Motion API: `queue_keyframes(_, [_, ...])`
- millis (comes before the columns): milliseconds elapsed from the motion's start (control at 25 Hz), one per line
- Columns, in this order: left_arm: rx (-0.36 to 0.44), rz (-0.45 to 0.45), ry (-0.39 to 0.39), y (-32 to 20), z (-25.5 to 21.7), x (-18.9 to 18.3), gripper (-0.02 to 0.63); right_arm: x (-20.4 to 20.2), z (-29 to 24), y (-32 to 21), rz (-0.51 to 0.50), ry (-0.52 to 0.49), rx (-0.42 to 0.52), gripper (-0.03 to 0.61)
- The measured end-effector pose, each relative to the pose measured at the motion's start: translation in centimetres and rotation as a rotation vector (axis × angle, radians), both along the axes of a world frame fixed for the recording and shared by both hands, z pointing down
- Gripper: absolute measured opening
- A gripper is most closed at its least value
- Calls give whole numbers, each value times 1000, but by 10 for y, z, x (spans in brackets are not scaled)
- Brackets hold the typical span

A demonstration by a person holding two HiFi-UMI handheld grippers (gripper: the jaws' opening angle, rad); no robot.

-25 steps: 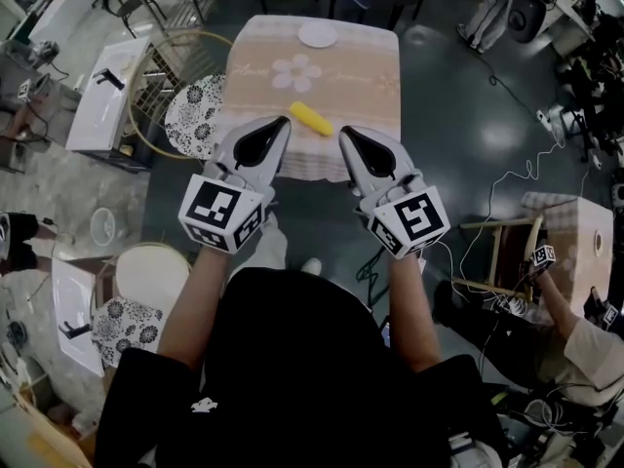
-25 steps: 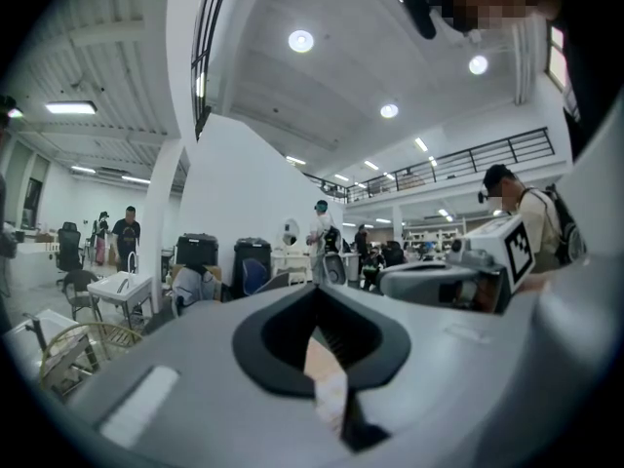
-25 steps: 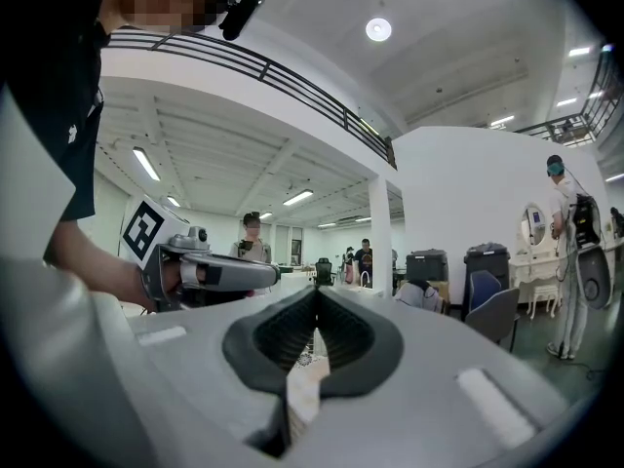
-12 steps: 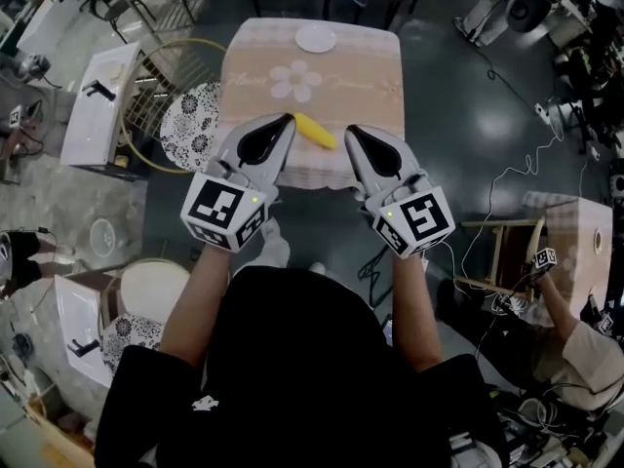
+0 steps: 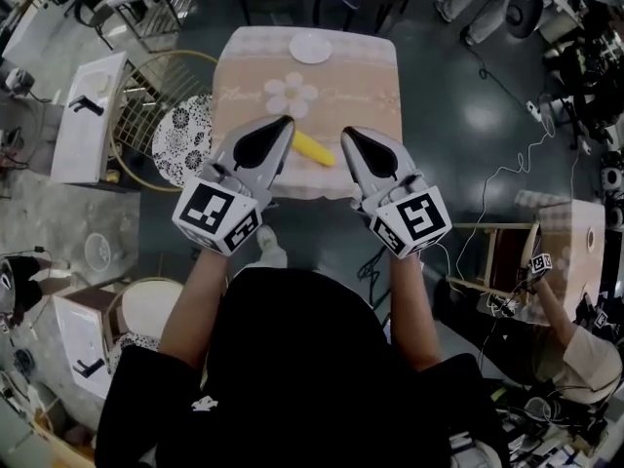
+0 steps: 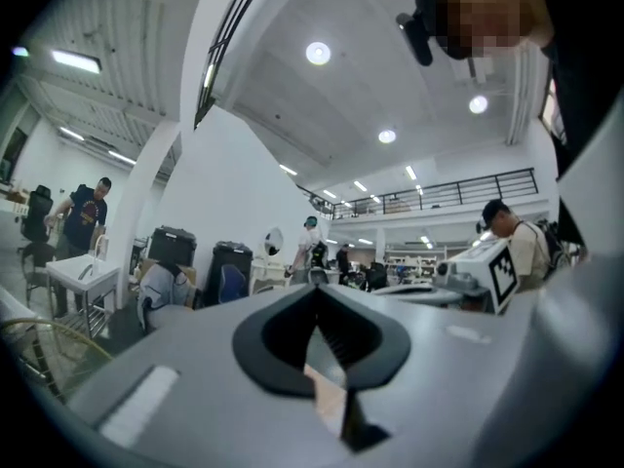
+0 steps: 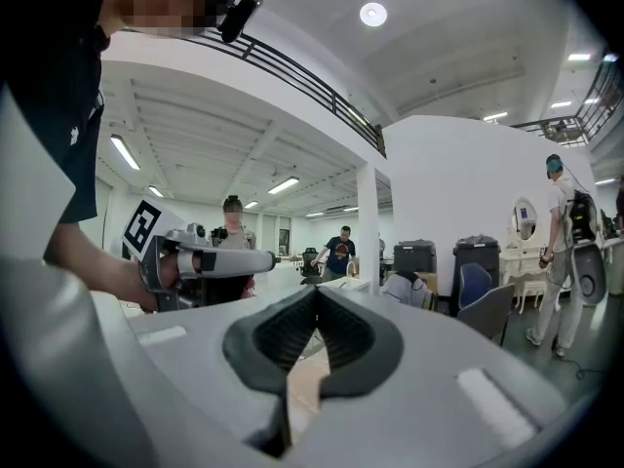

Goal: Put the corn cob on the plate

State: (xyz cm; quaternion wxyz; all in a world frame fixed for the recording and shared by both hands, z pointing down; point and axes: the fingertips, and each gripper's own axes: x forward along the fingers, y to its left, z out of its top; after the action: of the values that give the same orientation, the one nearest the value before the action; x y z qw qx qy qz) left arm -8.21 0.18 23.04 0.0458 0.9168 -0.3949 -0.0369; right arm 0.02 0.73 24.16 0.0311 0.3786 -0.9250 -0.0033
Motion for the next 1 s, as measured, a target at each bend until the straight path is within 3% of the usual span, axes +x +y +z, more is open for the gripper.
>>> queue_keyframes(480, [13,91,-45,-45,9,-27,5,-31,1,-44,58,27,-9,1])
queue_keyframes(1000, [-52,156,-62,-64,31,-43,5,-34,10,-57,159,55,-30,0])
